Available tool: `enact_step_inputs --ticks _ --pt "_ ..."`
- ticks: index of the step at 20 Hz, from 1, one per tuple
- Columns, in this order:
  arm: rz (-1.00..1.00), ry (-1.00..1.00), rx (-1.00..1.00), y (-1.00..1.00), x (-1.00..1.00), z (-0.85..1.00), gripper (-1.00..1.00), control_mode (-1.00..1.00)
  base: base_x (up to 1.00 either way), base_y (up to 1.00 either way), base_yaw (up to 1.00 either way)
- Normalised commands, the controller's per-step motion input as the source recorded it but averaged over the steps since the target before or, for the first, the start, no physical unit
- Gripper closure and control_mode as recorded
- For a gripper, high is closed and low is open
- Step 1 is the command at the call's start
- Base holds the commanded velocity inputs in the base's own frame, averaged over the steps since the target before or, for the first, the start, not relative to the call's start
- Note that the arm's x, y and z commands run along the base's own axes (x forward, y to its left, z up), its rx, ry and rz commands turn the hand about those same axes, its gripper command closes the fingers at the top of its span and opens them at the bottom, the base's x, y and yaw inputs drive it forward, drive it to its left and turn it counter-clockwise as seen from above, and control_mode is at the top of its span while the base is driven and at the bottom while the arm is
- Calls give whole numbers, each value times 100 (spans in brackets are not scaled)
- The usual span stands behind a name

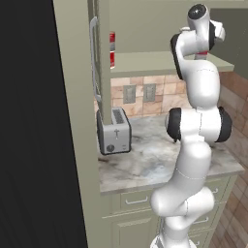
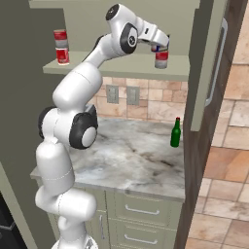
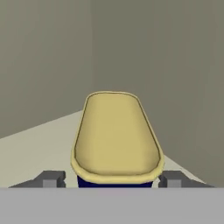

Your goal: Stack two cans on top of the other two cans in the cabinet.

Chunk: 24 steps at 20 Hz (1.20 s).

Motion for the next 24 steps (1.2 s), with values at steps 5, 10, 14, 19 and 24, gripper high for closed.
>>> enact_step_inputs --ticks 5,10,14,19,24 --pt "0 0 2 0 0 -3 -100 -100 0 0 0" --pt "0 0 1 8 -14 0 -100 -100 0 0 0" --pt "0 -5 0 22 -31 -1 -100 -100 0 0 0" --pt "0 -11 0 28 -36 -8 -100 -100 0 0 0" --pt "1 -1 0 29 -45 -4 -100 -100 0 0 0"
